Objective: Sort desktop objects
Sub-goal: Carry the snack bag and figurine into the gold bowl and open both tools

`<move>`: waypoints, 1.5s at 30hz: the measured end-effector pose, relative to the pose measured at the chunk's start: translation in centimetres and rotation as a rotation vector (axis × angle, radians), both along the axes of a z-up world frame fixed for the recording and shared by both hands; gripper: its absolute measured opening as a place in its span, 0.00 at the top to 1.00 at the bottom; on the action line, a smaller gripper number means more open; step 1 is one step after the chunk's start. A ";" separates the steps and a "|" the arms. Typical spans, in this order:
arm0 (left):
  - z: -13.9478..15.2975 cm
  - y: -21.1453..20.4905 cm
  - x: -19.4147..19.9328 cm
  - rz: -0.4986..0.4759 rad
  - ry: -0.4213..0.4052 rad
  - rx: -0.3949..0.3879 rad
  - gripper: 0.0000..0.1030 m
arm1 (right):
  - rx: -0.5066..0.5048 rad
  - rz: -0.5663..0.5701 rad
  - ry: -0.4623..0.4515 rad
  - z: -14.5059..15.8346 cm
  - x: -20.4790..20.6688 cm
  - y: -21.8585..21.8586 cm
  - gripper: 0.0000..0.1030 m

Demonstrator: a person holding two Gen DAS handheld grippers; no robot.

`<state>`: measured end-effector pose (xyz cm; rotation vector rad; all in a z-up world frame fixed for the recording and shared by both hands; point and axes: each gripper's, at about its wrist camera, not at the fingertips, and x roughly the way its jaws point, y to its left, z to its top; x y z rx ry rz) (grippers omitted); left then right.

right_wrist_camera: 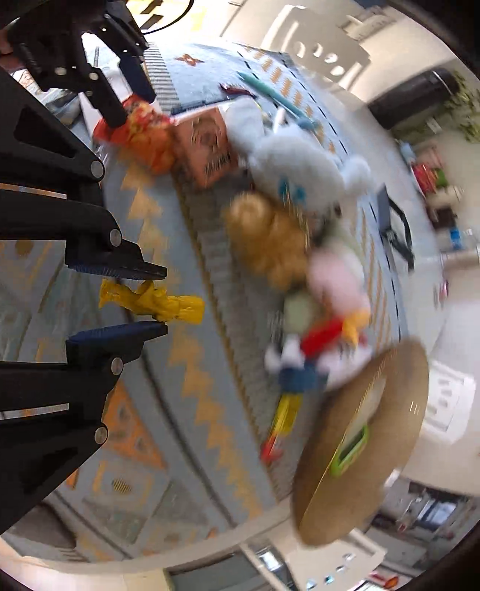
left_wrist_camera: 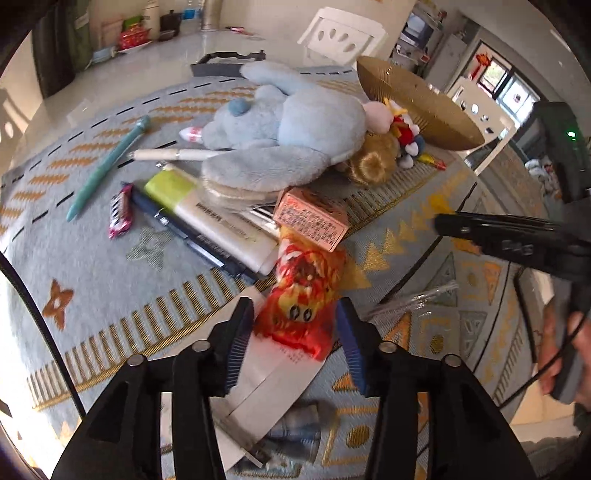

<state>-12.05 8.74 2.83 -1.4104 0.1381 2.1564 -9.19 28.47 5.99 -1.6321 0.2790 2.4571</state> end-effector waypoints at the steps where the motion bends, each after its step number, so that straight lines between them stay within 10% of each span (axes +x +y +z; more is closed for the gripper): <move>1: -0.2 0.4 -0.1 -0.008 0.004 -0.012 0.53 | -0.003 -0.010 -0.005 -0.1 0.3 0.7 0.78; 9: -1.0 4.7 0.2 -0.048 0.133 -0.203 0.59 | -0.040 -0.025 -0.043 -1.1 1.3 4.0 0.78; 24: 6.6 1.3 4.5 0.094 0.018 0.201 0.70 | -0.167 0.018 0.031 3.1 4.4 6.7 0.78; 39: 13.4 15.8 -2.5 -0.017 0.157 0.242 0.70 | -0.150 -0.018 0.255 13.1 2.0 17.4 0.78; 45: 12.0 22.1 -7.6 -0.030 0.132 0.240 0.70 | -0.137 -0.044 0.282 12.9 -2.4 22.4 0.78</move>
